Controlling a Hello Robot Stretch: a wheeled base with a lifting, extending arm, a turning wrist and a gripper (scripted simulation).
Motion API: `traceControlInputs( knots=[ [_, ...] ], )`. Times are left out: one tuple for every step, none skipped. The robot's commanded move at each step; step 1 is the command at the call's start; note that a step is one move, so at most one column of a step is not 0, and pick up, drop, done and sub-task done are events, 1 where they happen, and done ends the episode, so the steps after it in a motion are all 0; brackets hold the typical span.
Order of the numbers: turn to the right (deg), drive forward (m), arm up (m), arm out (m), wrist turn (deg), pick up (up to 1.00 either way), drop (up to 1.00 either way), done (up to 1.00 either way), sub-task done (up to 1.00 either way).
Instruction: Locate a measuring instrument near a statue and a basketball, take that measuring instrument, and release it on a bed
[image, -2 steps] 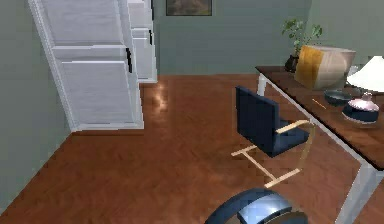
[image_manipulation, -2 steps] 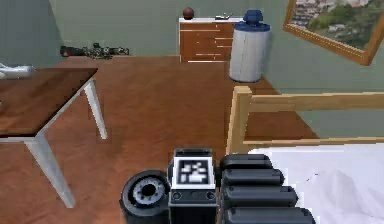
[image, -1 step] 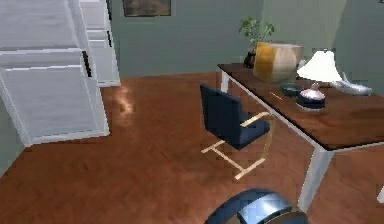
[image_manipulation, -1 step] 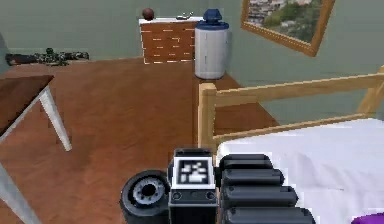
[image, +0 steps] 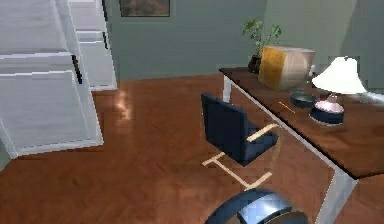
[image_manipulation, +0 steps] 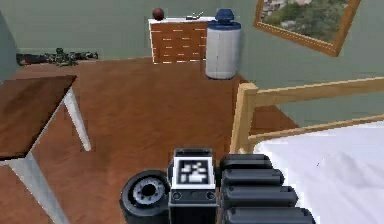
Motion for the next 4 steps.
traceControlInputs(
  knots=[
    [-45.0,0.0,0.0,0.0,0.0,0.0,0.0,0.0,0.0],
    [-39.0,0.0,0.0,0.0,0.0,0.0,0.0,0.0,0.0],
    [0.0,0.15,0.0,0.0,0.0,0.0,0.0,0.0,0.0],
    [45.0,0.0,0.0,0.0,0.0,0.0,0.0,0.0,0.0]
  ],
)
